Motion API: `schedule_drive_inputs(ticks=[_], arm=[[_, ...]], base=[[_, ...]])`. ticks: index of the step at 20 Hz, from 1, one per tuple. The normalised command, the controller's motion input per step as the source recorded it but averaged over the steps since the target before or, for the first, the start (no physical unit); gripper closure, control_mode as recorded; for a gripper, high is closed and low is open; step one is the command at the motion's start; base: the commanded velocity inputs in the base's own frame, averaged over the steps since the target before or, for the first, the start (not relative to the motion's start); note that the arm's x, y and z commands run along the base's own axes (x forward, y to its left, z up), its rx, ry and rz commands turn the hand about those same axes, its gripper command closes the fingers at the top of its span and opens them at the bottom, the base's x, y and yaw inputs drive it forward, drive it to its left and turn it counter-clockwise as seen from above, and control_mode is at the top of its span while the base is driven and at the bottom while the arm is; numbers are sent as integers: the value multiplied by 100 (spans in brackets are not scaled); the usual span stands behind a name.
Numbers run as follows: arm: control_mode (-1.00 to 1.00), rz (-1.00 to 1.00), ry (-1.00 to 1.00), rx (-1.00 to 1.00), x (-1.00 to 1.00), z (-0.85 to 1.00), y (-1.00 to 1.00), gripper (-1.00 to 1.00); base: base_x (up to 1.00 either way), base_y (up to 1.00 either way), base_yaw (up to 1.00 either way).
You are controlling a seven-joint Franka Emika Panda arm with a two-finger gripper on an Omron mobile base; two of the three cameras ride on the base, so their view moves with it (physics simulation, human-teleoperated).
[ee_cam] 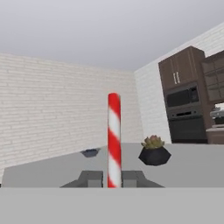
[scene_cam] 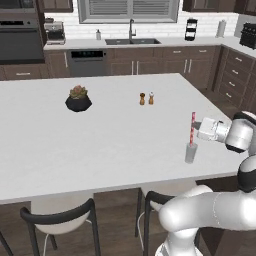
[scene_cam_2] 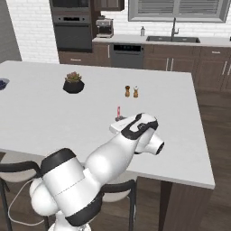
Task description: Take a straw from the drawer in front and place it inside the glass cup on the dining counter.
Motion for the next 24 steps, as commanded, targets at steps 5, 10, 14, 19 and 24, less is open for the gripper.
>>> schedule_drive_inputs(ticks=[5,10,14,19,24], arm=[[-100,0,0,0,31,-14,-3,100],[-100,0,0,0,20,-14,-15,100],[-100,0,0,0,8,-11,-28,100],[-100,0,0,0,3,-2,-31,100],[-100,0,0,0,0,0,-13,100]], base=[[0,0,0],[0,0,0],[0,0,0],[0,0,0],[0,0,0]])
